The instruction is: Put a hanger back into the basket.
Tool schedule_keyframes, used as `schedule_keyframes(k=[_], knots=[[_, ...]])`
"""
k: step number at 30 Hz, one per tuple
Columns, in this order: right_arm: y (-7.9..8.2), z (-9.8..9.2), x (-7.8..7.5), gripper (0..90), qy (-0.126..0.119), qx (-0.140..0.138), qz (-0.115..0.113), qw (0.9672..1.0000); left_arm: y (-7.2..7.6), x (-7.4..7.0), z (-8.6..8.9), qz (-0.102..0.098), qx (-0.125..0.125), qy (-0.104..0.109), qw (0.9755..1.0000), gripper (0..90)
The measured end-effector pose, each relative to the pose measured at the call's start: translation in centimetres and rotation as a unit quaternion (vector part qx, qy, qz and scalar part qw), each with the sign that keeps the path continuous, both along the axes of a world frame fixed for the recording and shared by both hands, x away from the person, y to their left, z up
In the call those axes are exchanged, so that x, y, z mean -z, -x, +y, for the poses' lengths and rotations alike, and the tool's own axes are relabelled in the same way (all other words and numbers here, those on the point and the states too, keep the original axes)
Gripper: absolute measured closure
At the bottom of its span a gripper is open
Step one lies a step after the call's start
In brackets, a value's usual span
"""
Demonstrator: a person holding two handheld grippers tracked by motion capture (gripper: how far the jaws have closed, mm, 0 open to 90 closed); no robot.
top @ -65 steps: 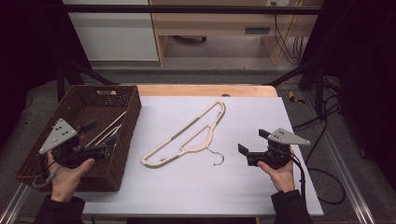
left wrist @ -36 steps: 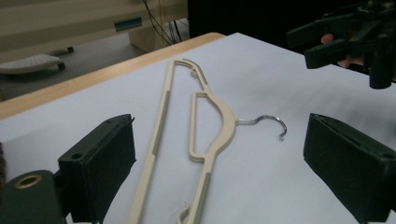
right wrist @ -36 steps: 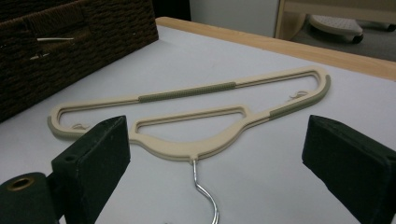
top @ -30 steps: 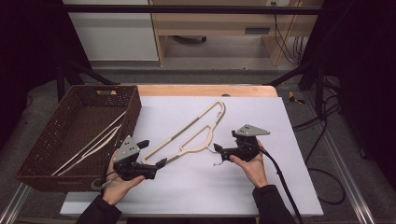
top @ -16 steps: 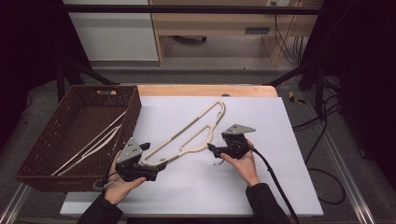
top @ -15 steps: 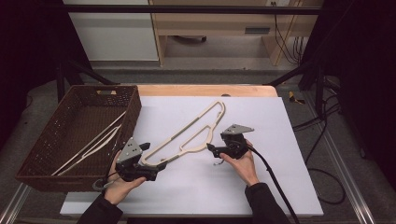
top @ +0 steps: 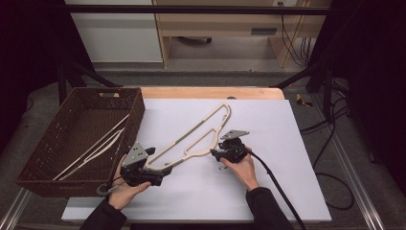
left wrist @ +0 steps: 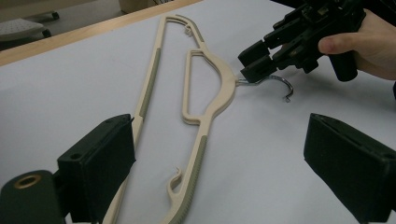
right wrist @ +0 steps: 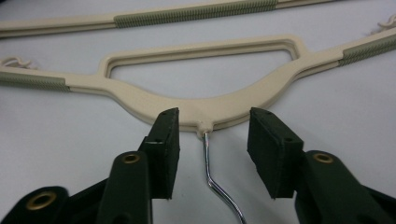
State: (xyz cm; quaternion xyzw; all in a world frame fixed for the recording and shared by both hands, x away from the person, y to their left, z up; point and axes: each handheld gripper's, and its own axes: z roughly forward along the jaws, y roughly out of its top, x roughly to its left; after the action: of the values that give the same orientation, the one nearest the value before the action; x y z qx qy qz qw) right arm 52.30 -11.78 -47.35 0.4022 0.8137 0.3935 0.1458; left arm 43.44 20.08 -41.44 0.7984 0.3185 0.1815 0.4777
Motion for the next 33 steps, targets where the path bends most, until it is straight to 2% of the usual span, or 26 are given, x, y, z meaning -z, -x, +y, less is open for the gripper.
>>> schedule_keyframes(k=[3,5,10,11,14,21,30,33], knots=[[-0.1,0.16,0.48,63.4,0.009,0.008,0.01,0.9999,0.02,0.04,-0.02,0.001,0.0,-0.001,1.0,8.6],[-0.33,0.03,0.85,66.9,0.023,-0.003,0.002,0.9997,0.04,0.01,0.03,-0.001,0.001,0.0,1.0,8.6],[-0.18,0.12,0.79,74.6,0.02,-0.003,0.009,0.9998,0.0,0.05,0.1,0.0,-0.001,-0.002,1.0,8.6],[-0.22,0.05,0.83,76.6,0.022,-0.013,0.004,0.9997,0.01,0.05,0.09,0.0,0.0,-0.002,1.0,8.6],[-0.12,0.21,0.83,79.3,0.022,-0.011,0.004,0.9997,-0.01,0.1,0.04,0.001,0.0,-0.003,1.0,8.7],[-0.03,0.2,0.77,87.8,0.017,-0.016,0.017,0.9996,-0.15,0.46,-0.11,0.006,0.0,-0.007,1.0,8.8],[-0.11,0.05,0.67,88.5,0.013,-0.02,0.019,0.9995,-0.13,0.55,-0.23,0.007,0.001,-0.01,0.9999,8.8],[-0.03,0.06,0.36,88.6,0.005,-0.01,0.026,0.9996,-0.14,0.62,-0.31,0.008,0.002,-0.011,0.9999,8.9]])
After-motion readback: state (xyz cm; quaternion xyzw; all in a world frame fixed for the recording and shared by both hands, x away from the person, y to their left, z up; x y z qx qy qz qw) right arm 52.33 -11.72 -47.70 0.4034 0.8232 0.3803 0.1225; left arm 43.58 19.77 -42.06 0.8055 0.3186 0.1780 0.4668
